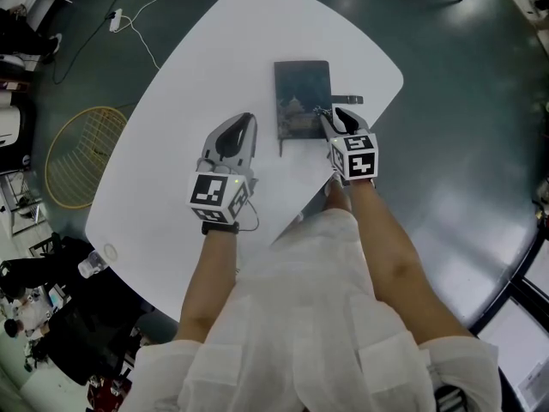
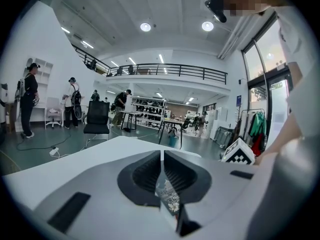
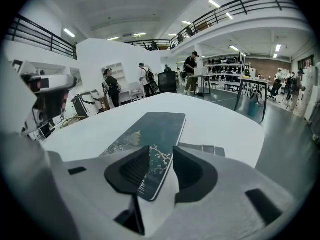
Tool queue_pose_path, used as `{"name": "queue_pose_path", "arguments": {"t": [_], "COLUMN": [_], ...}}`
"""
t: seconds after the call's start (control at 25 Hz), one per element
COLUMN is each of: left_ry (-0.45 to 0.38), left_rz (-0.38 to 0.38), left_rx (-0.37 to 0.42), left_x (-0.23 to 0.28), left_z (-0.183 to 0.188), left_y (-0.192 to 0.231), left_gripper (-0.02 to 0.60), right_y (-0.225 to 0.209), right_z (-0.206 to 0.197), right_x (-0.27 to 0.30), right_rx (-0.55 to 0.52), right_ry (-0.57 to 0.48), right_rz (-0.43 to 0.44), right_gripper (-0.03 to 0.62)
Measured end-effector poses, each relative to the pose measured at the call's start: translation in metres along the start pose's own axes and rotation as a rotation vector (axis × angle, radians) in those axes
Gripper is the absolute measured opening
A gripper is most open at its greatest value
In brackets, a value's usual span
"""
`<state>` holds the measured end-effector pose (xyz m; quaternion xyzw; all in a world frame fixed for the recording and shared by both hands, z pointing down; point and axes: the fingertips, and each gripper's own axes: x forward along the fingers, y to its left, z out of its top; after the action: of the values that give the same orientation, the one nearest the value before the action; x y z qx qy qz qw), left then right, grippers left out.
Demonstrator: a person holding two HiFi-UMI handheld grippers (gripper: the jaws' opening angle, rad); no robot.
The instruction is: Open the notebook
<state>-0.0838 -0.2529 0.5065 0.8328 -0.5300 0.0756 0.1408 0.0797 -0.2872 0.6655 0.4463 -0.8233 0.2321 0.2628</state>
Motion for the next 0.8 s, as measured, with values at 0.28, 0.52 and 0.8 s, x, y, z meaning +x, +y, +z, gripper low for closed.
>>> {"name": "queue_pose_path", "arguments": {"t": [0.28,0.52,0.8], "left_ry": [0.003,0.002,0.001], "left_rz": [-0.001,-0.003,0.001], "left_rx": [0.0,-0.001,-0.002], "left_x": [0.0,0.0,0.0], "left_z": [-0.002,-0.001,0.0], "left_y": [0.0,-0.001,0.0], "left_gripper": [0.02,0.02,0.02], "right_y": [-0.001,-0.002,-0.002], "right_z": [-0.009,-0.013,-0.012], "right_x": [0.005,0.006,0.008], "right_rx": [0.02,0.061,0.122], "right_ry": [0.044,0.07,0.077], "right_rz": [0.003,0.019,0.043], "right_gripper": [0.141,0.138,0.12]}}
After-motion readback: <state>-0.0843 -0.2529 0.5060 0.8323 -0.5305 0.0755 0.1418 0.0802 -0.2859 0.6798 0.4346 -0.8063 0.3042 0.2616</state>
